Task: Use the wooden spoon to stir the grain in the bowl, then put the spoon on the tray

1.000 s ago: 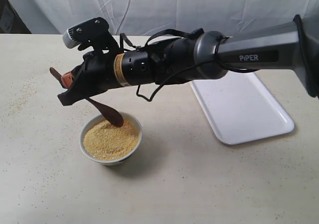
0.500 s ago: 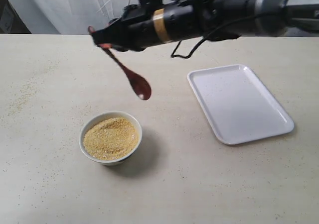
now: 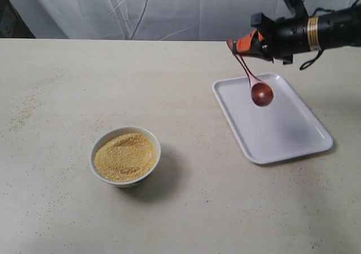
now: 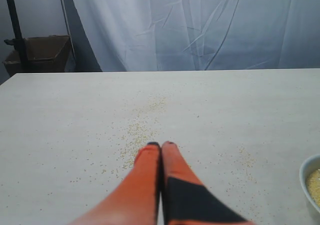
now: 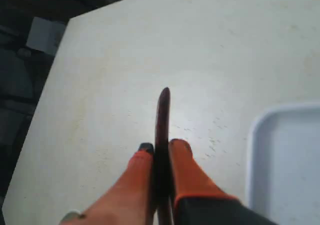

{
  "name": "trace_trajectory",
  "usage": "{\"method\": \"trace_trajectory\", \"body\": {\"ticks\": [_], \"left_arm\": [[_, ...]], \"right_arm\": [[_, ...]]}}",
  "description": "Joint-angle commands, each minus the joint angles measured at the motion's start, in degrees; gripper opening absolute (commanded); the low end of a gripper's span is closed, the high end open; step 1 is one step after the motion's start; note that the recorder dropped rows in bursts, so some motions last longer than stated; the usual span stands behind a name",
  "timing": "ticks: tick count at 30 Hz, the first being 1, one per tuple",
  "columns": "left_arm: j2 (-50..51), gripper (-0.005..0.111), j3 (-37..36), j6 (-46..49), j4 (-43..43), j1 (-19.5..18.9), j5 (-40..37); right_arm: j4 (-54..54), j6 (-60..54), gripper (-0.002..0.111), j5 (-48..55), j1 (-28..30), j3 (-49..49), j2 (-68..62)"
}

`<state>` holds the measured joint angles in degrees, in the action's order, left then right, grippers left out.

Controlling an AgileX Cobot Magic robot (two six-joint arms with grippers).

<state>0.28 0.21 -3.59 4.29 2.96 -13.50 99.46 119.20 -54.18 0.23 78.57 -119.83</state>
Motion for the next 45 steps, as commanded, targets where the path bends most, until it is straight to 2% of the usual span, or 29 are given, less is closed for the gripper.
{"method": "trace_trajectory", "body": {"ticks": [1,4,7,10,11,13,18,20,22,24,25,27,29,30,31,32,33,34,35,36,37,38,39,41,45], "left_arm": [[-0.3,0.0,-0.2,-0.2,-0.2,0.0,0.3],[-0.3,0.0,-0.2,-0.2,-0.2,0.0,0.3],[-0.3,0.0,-0.2,-0.2,-0.2,0.0,0.3],[-0.3,0.0,-0.2,-0.2,-0.2,0.0,0.3],[-0.3,0.0,-0.2,-0.2,-0.2,0.0,0.3],[-0.3,0.0,-0.2,-0.2,-0.2,0.0,0.3],[-0.3,0.0,-0.2,-0.2,-0.2,0.0,0.3],[-0.3,0.0,-0.2,-0.2,-0.2,0.0,0.3],[-0.3,0.0,-0.2,-0.2,-0.2,0.0,0.3],[-0.3,0.0,-0.2,-0.2,-0.2,0.0,0.3],[-0.3,0.0,-0.2,-0.2,-0.2,0.0,0.3],[-0.3,0.0,-0.2,-0.2,-0.2,0.0,0.3],[-0.3,0.0,-0.2,-0.2,-0.2,0.0,0.3],[-0.3,0.0,-0.2,-0.2,-0.2,0.0,0.3],[-0.3,0.0,-0.2,-0.2,-0.2,0.0,0.3],[-0.3,0.0,-0.2,-0.2,-0.2,0.0,0.3],[-0.3,0.0,-0.2,-0.2,-0.2,0.0,0.3],[-0.3,0.0,-0.2,-0.2,-0.2,0.0,0.3],[-0.3,0.0,-0.2,-0.2,-0.2,0.0,0.3],[-0.3,0.0,-0.2,-0.2,-0.2,0.0,0.3],[-0.3,0.0,-0.2,-0.2,-0.2,0.0,0.3],[-0.3,0.0,-0.2,-0.2,-0.2,0.0,0.3],[-0.3,0.0,-0.2,-0.2,-0.2,0.0,0.3],[-0.3,0.0,-0.2,-0.2,-0.2,0.0,0.3],[-0.3,0.0,-0.2,-0.2,-0.2,0.0,0.3]], "right_arm": [[0.5,1.8,-0.001,0.2,2.1,-3.1,-5.4],[0.5,1.3,0.003,3.2,2.1,-4.3,-6.7],[0.5,0.2,0.021,6.4,2.1,-4.6,-6.7],[0.5,-1.7,0.045,7.6,2.1,-4.6,-6.7],[0.5,-1.9,0.051,8.0,2.1,-4.6,-6.7],[0.5,-2.2,0.055,9.1,2.1,-4.6,-6.7],[0.5,-2.2,0.054,12.2,2.5,-4.6,-4.7],[0.5,-2.4,0.05,11.8,3.0,-4.6,-2.4],[0.5,-3.7,0.033,9.2,3.1,-4.6,0.8],[0.5,-5.0,0.007,5.1,3.1,-4.6,4.3],[0.5,-5.4,0.0,3.7,3.1,-4.6,5.9],[0.5,-5.1,0.0,6.7,3.1,-6.6,10.1],[0.5,-5.3,0.0,18.1,3.2,-12.0,15.1],[0.5,-6.4,0.0,28.9,3.2,-17.4,19.7],[0.5,-7.8,-0.001,34.0,3.2,-19.8,22.3],[0.5,-9.9,-0.001,48.5,3.2,-26.3,27.7],[0.5,-10.5,-0.001,54.7,3.2,-29.6,29.8],[0.4,-11.8,-0.001,67.1,3.2,-36.1,34.8],[-6.4,-13.4,-0.001,73.2,3.2,-39.8,37.9],[-16.4,-17.6,-0.001,73.2,3.2,-42.5,40.6],[-30.8,-27.3,-0.001,70.3,3.2,-44.9,42.9],[-45.9,-40.4,-0.001,67.0,2.4,-47.2,44.9],[-62.4,-57.2,-0.001,67.9,0.9,-48.9,46.3],[-91.7,-91.2,-0.001,77.9,-2.7,-49.5,48.2],[-119.0,-127.6,-0.001,89.1,-4.9,-48.9,50.7]]}}
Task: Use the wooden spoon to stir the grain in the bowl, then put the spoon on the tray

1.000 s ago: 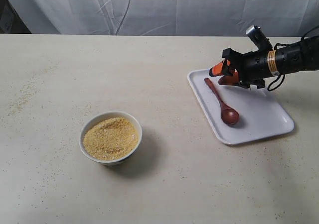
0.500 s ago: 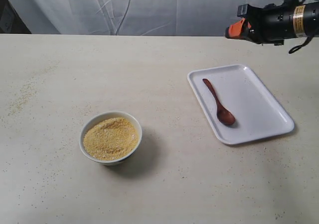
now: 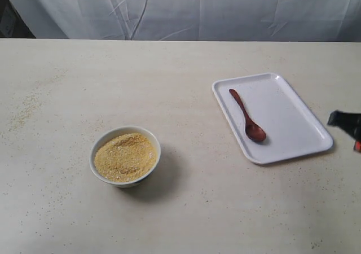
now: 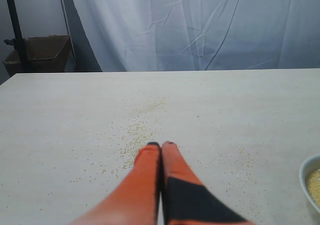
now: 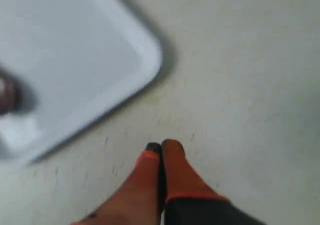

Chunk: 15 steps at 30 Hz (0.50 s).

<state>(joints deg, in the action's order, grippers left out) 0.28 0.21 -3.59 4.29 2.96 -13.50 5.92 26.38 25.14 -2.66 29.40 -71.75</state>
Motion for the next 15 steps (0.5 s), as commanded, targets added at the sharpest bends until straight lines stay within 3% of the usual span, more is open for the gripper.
{"method": "trace_trajectory", "body": {"ticks": [1,3,8,15], "left_arm": [[-0.3,0.0,-0.2,-0.2,-0.2,0.0,0.3],[-0.3,0.0,-0.2,-0.2,-0.2,0.0,0.3],[-0.3,0.0,-0.2,-0.2,-0.2,0.0,0.3],[-0.3,0.0,-0.2,-0.2,-0.2,0.0,0.3]], "right_arm": [[-29.4,-40.2,-0.001,11.3,-2.1,0.2,3.8],[-32.3,-45.5,-0.001,12.3,-2.1,0.2,6.9],[-27.9,-45.2,-0.001,8.4,-2.1,0.0,22.6],[-11.2,-41.0,-0.001,7.3,-2.0,-4.3,50.2]]}}
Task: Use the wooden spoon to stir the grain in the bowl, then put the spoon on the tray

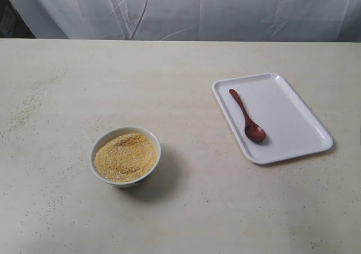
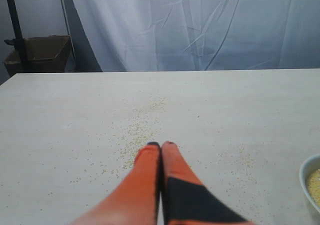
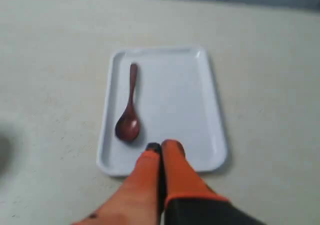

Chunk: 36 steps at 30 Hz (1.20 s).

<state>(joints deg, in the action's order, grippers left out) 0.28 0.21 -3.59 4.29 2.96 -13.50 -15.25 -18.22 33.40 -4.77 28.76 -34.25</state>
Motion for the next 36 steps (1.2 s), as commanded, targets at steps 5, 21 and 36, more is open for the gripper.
{"method": "trace_trajectory", "body": {"ticks": [5,21,36], "left_arm": [[-0.3,0.0,-0.2,-0.2,-0.2,0.0,0.3],[-0.3,0.0,-0.2,-0.2,-0.2,0.0,0.3],[-0.3,0.0,-0.2,-0.2,-0.2,0.0,0.3]], "right_arm": [[19.8,11.8,-0.001,-7.2,0.1,-10.4,25.2],[17.1,11.8,-0.001,-2.3,0.1,-10.6,34.2],[12.0,12.7,-0.001,-3.5,0.1,-16.5,34.2]]}}
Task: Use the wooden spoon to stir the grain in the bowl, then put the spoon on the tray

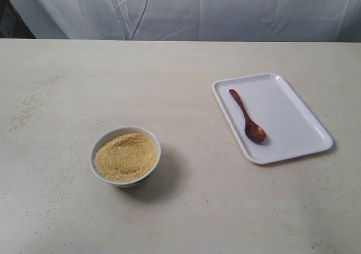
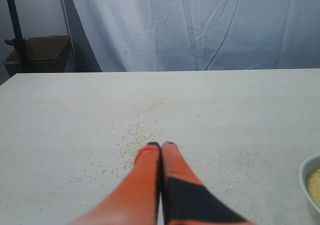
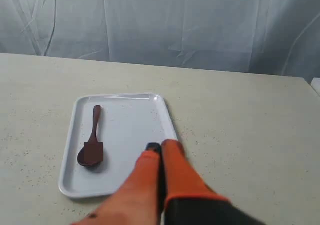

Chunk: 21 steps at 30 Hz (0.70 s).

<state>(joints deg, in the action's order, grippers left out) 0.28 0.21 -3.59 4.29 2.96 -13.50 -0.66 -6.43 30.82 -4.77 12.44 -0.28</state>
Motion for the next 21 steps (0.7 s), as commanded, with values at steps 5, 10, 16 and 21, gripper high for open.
{"method": "trace_trajectory", "body": {"ticks": [5,10,16,21], "left_arm": [[-0.3,0.0,-0.2,-0.2,-0.2,0.0,0.3],[-0.3,0.0,-0.2,-0.2,-0.2,0.0,0.3],[-0.3,0.0,-0.2,-0.2,-0.2,0.0,0.3],[-0.3,0.0,-0.2,-0.2,-0.2,0.0,0.3]], "right_arm": [[-7.1,1.9,-0.001,-1.1,0.1,-0.3,0.3],[-7.3,1.9,-0.001,-2.4,0.1,-1.9,0.3],[-7.3,1.9,-0.001,-2.9,0.1,-2.2,0.3],[-7.4,2.1,-0.001,-3.2,0.1,-2.5,0.3]]}}
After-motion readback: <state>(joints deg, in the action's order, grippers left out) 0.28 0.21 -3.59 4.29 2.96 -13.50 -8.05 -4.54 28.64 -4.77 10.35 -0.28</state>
